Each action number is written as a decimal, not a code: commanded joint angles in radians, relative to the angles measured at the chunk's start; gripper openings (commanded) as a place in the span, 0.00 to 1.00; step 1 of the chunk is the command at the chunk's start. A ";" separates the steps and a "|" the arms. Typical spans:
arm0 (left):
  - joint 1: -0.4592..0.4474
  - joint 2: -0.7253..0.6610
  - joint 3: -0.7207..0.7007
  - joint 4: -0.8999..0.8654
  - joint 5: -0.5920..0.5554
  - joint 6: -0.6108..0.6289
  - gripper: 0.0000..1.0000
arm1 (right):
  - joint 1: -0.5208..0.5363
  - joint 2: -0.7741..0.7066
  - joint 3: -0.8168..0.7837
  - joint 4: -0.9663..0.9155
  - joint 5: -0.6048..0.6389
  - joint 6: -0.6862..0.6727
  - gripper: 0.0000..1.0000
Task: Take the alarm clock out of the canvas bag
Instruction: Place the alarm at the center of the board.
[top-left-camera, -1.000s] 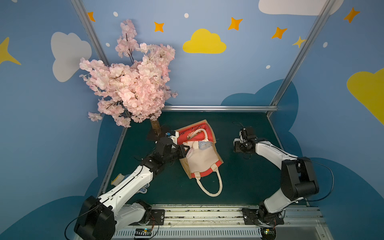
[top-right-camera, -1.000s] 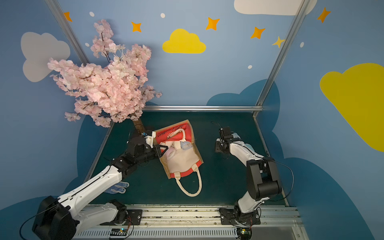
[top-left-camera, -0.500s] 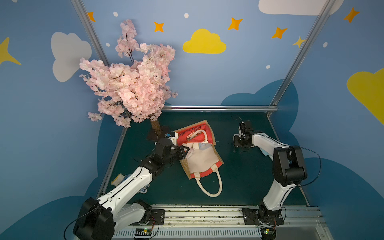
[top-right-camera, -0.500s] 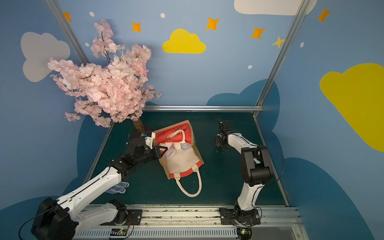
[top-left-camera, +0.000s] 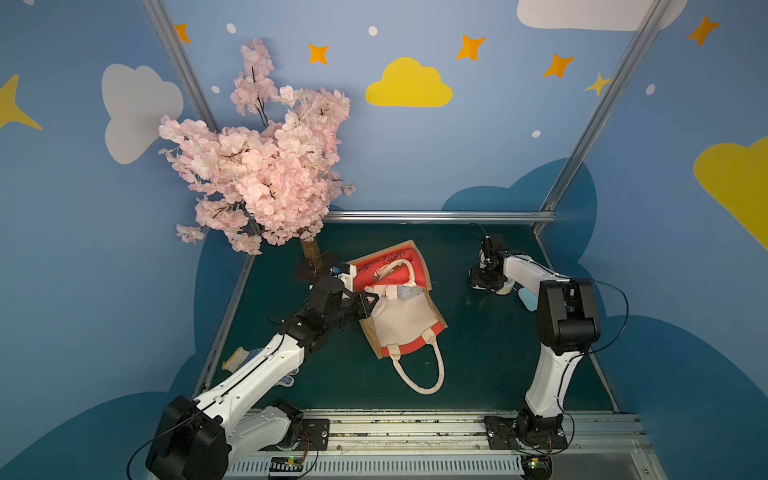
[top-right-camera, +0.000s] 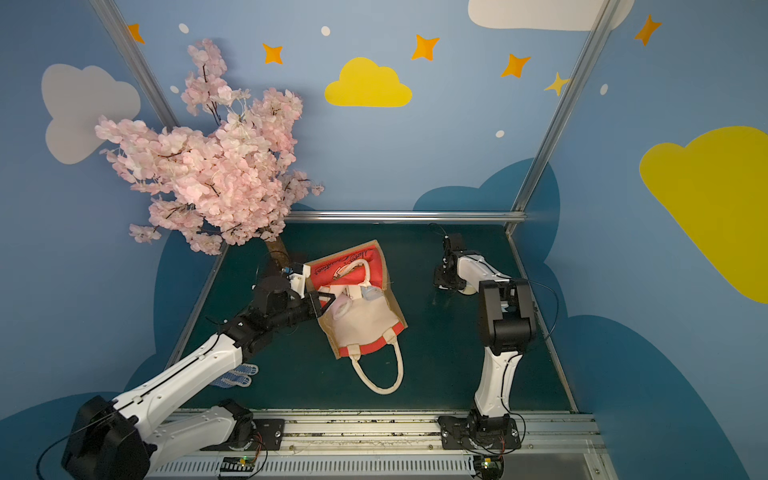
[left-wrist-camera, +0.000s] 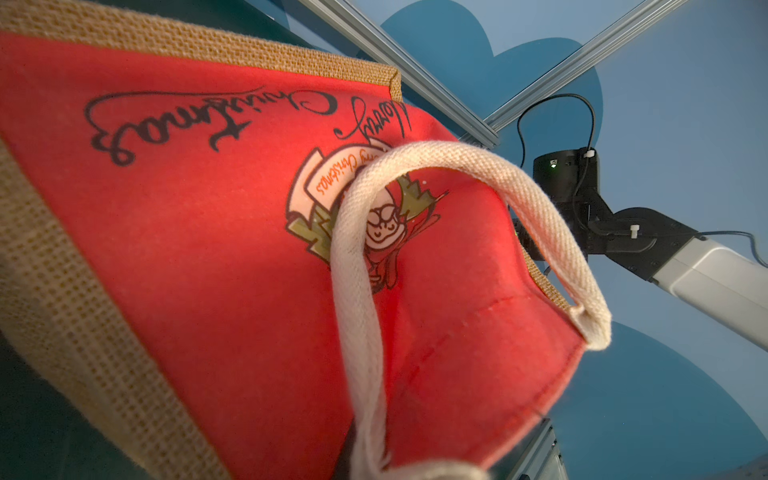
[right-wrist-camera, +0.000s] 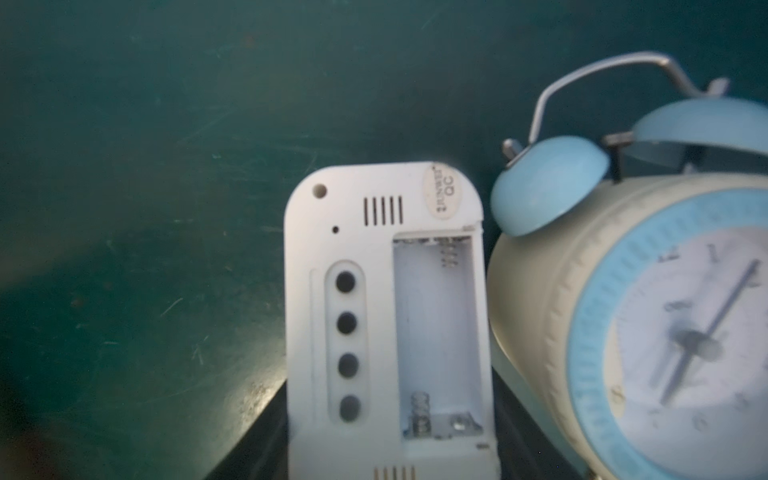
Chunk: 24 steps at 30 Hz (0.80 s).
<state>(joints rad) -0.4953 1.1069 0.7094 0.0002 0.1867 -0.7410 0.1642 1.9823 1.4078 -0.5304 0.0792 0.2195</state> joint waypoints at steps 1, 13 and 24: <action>0.009 -0.012 -0.011 -0.006 -0.021 -0.001 0.12 | -0.005 0.018 0.038 -0.033 -0.009 -0.012 0.36; 0.009 -0.030 -0.013 -0.020 -0.031 0.005 0.12 | -0.021 0.083 0.105 -0.091 -0.033 -0.011 0.55; 0.009 -0.054 -0.021 -0.032 -0.046 0.007 0.14 | -0.024 0.072 0.095 -0.089 -0.059 -0.011 0.67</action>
<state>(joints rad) -0.4953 1.0691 0.6968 -0.0223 0.1680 -0.7372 0.1436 2.0678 1.5120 -0.6067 0.0326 0.2054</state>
